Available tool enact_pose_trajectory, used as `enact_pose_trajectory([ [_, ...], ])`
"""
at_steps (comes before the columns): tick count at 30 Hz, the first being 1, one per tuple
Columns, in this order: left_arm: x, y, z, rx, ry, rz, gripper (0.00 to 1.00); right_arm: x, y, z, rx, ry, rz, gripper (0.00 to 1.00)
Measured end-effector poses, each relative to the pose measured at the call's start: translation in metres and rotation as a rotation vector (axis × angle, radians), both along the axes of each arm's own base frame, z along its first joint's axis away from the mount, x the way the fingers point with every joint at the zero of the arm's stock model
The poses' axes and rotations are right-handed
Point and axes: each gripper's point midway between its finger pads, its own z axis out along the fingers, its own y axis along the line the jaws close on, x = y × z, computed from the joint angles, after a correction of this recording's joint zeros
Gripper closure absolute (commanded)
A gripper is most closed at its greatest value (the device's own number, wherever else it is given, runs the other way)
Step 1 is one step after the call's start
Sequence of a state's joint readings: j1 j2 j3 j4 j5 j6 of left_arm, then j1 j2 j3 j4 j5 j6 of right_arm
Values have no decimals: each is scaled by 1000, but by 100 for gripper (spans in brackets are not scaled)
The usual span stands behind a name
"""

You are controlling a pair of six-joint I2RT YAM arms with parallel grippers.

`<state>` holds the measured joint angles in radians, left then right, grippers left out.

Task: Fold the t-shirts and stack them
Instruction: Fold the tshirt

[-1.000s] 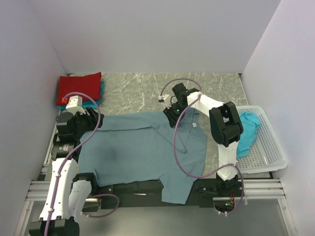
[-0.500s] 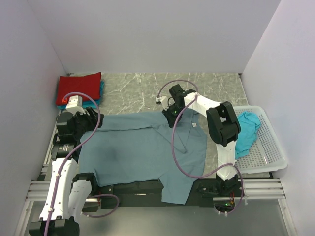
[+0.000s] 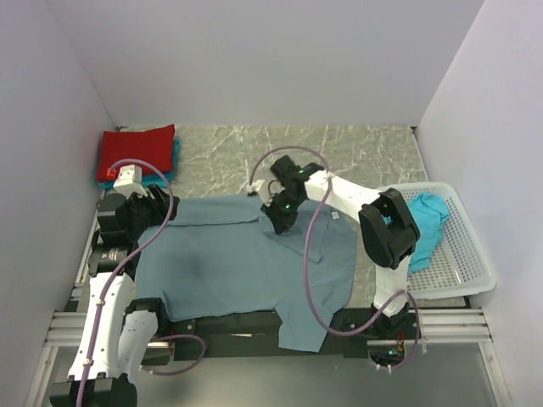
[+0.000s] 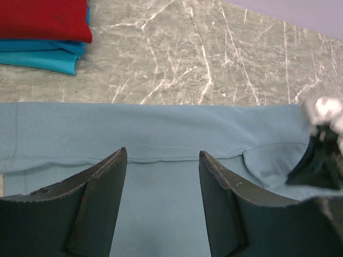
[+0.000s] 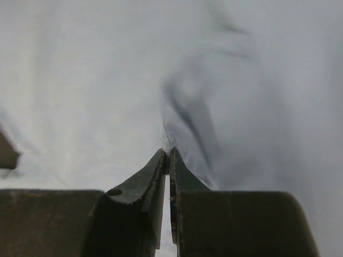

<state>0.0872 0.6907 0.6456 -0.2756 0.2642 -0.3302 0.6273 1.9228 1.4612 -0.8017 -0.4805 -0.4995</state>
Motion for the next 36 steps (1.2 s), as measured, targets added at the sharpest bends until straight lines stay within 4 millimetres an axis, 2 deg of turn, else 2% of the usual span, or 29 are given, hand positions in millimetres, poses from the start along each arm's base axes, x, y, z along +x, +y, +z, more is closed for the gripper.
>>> enact_pose_trajectory([
  [1,0,0,0,0,0,0,38,-9,5,-1,1,10,26,87],
  [3,0,0,0,0,0,0,38,-34,19,-3,-5,39,101,73],
  [5,0,0,0,0,0,1,38,-55,30,-3,-4,55,169,65],
  [7,0,1,0,1,0,4,38,-77,41,-1,6,80,234,64],
  [9,0,2,0,3,-1,9,38,-87,46,1,14,100,259,64],
  [12,0,3,1,6,-4,17,38,-81,42,6,36,112,235,62],
  [15,-1,4,3,9,-11,24,38,-54,25,16,74,114,136,62],
  [17,0,5,4,9,-15,31,32,-18,3,26,105,85,-1,61],
  [20,1,9,3,0,-9,62,22,56,-52,37,122,-9,-281,60],
  [22,3,15,-1,-10,7,103,22,101,-96,37,92,-78,-458,58],
  [24,6,21,-8,-13,35,146,22,134,-135,32,38,-118,-597,56],
  [26,7,25,-11,-12,50,167,23,159,-161,23,-6,-143,-697,56],
  [29,5,28,-15,-16,67,195,23,175,-179,3,-53,-131,-772,55],
  [33,6,31,-16,-18,73,212,24,172,-190,-26,-113,-73,-817,55],
  [36,7,32,-21,-18,89,217,25,171,-192,-38,-129,-47,-827,56],
])
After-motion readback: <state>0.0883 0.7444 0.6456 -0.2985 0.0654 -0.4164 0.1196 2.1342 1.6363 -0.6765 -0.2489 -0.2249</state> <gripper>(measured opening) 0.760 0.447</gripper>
